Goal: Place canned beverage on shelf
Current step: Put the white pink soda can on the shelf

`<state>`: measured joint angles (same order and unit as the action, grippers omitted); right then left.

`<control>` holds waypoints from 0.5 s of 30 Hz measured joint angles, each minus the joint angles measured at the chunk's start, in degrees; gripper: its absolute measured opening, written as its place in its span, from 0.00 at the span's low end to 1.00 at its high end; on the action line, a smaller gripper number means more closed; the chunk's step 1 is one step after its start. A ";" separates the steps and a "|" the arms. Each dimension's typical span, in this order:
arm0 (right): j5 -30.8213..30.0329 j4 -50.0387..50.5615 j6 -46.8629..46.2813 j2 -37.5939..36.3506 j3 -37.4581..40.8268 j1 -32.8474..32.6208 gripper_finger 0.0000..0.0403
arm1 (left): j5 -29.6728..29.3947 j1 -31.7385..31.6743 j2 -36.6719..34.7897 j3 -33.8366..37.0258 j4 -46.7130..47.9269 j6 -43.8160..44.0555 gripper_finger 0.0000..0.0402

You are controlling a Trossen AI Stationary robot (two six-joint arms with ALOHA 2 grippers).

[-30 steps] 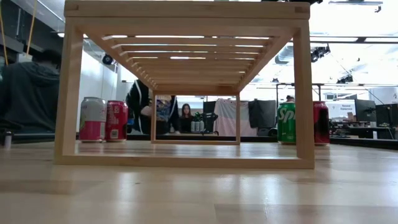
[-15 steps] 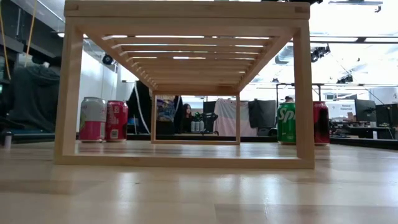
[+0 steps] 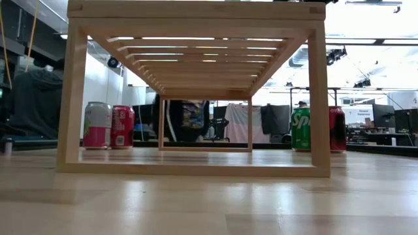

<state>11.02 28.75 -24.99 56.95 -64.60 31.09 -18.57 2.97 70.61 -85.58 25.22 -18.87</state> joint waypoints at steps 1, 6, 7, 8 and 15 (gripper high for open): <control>1.20 -1.21 -1.60 0.00 0.00 0.00 0.99 | 0.06 -0.57 0.72 0.00 0.59 1.69 0.59; 7.61 -11.93 -4.95 0.02 0.00 -3.95 0.99 | 7.76 -2.66 2.08 0.04 5.77 8.14 0.59; 7.74 -14.20 -4.31 0.17 0.00 -5.80 0.99 | 10.42 -3.11 1.93 0.04 6.42 9.93 0.59; 7.86 -16.45 -3.18 0.44 -0.03 -7.86 0.99 | 12.92 -3.57 1.86 0.02 6.97 11.73 0.59; 2.03 -19.19 14.59 6.73 -4.17 -21.90 0.99 | 18.12 -5.32 2.47 -0.09 7.59 16.83 0.59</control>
<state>13.06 9.56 -10.40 63.68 -68.76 9.19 -0.45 -2.35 73.08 -85.67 32.82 -2.04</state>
